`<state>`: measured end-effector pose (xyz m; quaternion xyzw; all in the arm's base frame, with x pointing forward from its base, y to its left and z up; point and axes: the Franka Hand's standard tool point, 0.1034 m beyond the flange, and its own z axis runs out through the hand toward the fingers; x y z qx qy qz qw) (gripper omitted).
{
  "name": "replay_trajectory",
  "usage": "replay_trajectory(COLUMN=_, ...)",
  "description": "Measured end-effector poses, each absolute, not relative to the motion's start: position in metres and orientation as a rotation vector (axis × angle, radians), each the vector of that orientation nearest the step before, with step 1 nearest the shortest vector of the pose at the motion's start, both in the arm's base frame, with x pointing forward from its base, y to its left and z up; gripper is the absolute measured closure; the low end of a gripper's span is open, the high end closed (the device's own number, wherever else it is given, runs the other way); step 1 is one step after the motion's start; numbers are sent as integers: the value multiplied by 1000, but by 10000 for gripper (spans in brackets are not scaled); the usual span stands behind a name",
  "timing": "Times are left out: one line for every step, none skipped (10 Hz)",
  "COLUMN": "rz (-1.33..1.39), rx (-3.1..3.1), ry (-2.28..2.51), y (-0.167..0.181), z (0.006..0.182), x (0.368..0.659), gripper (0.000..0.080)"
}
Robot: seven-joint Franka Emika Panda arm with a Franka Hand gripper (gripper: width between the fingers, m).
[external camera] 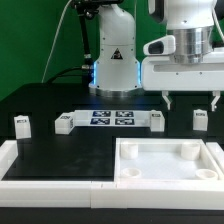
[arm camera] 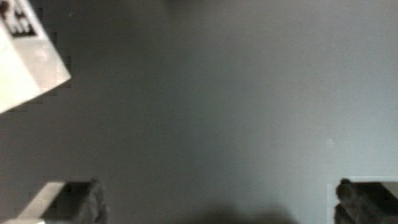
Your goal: Assemble one leg
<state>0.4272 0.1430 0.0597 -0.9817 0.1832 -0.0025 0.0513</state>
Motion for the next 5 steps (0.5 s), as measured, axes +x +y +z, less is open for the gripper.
replay_trajectory(rz=4, rx=-2985, ry=572, y=155, z=58, x=421, gripper=151)
replay_trajectory(rz=3, rx=-2991, ry=530, y=170, z=57, x=414, gripper=151)
replay_trajectory(rz=8, rx=-2998, ry=496, y=179, z=56, x=409, gripper=151)
replay_trajectory(rz=12, rx=-3002, ry=475, y=185, z=54, x=406, gripper=151)
replay_trajectory(rz=14, rx=-3005, ry=461, y=188, z=50, x=403, gripper=151)
